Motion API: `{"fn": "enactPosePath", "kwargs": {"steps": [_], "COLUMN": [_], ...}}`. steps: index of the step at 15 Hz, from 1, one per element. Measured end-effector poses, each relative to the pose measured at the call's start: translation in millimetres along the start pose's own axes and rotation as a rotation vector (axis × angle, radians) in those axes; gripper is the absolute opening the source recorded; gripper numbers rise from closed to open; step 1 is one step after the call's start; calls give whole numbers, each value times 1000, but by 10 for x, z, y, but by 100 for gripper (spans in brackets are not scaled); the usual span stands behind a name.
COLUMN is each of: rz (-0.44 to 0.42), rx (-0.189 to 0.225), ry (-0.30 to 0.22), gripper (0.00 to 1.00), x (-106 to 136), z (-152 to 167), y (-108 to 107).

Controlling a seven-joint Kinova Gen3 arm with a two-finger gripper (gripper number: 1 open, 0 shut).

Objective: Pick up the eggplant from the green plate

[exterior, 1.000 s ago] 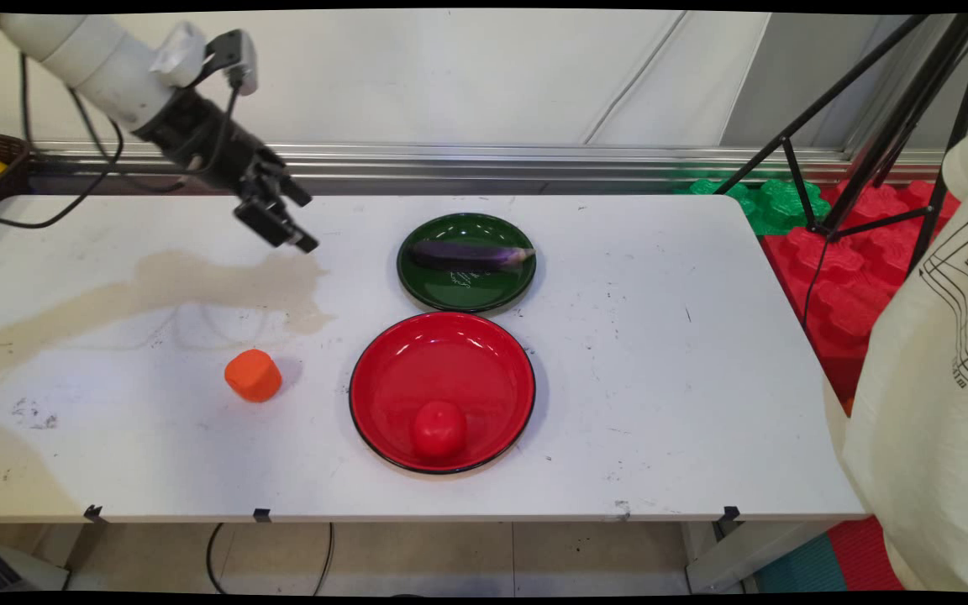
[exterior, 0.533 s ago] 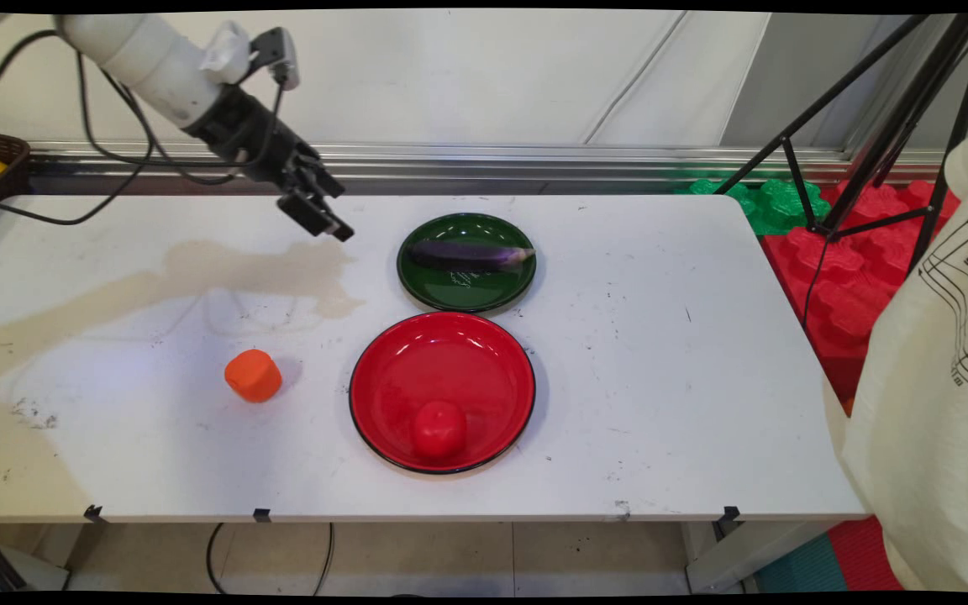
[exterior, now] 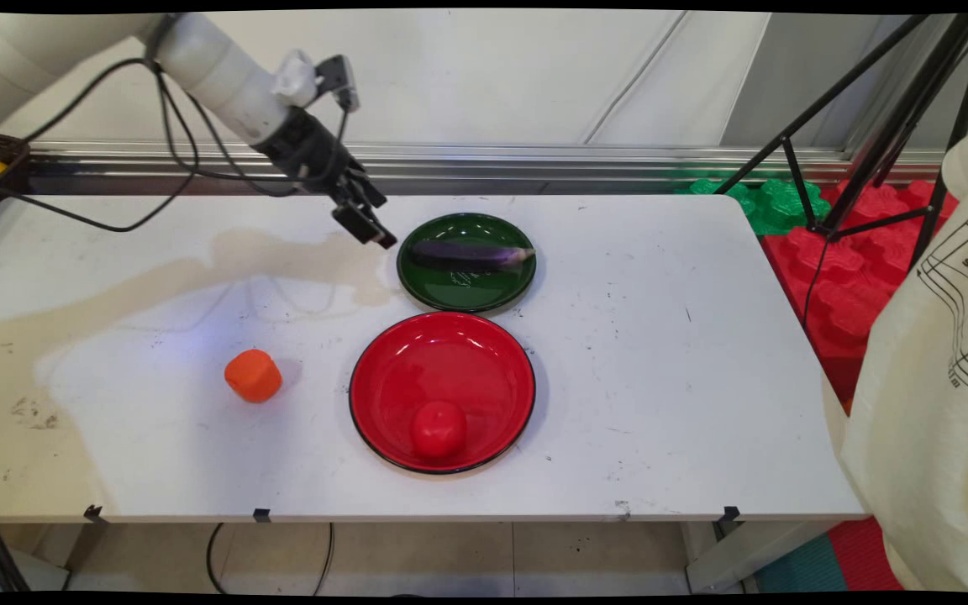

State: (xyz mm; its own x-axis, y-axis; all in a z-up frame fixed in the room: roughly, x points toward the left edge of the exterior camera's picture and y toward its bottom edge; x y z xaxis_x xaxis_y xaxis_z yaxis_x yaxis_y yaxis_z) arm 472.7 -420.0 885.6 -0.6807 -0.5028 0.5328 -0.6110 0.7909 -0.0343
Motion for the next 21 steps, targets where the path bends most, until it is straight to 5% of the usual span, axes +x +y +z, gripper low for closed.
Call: {"fn": "enactPosePath", "kwargs": {"steps": [11,21], "rz": [39,123], "rx": [-54,-50], "ry": [-50,-90], "gripper": [100,100], "x": [211,288], "z": [856,1286], "y": [-199,-346]}}
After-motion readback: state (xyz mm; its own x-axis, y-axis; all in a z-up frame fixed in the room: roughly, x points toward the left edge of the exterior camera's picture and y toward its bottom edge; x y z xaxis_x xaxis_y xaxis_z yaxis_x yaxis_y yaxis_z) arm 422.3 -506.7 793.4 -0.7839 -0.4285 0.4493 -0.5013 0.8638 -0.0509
